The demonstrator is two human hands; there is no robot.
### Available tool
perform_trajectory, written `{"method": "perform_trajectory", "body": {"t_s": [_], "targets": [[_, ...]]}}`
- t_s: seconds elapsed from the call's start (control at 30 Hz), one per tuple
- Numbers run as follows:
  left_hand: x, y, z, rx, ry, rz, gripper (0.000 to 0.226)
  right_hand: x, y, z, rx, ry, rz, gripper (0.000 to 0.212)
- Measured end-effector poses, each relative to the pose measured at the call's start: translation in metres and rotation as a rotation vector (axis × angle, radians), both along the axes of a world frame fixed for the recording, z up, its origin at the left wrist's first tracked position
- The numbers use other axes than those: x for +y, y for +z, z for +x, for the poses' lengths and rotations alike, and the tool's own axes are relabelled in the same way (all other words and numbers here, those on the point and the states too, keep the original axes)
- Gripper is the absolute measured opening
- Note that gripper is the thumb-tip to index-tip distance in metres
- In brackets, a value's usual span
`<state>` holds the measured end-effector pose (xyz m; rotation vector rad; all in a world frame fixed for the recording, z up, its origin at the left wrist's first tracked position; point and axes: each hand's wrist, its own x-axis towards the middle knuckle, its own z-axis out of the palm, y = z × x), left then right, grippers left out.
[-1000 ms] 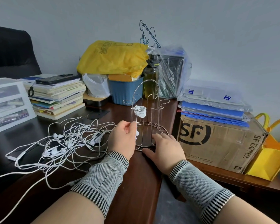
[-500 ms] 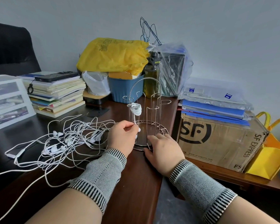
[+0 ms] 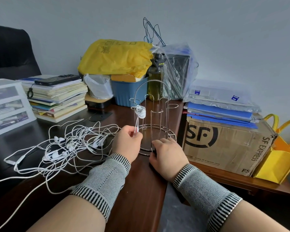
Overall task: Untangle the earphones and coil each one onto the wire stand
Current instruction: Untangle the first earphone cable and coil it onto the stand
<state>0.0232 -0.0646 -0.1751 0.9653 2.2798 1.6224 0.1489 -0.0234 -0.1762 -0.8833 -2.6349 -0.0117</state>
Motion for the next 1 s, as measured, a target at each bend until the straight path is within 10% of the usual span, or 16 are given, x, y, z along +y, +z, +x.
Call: {"method": "perform_trajectory", "body": {"t_s": [1.0], "targets": [[-0.013,0.015,0.004,0.251,-0.007,-0.114,0.036,0.001,-0.007,-0.021,0.148,0.104,0.172,0.022]]}}
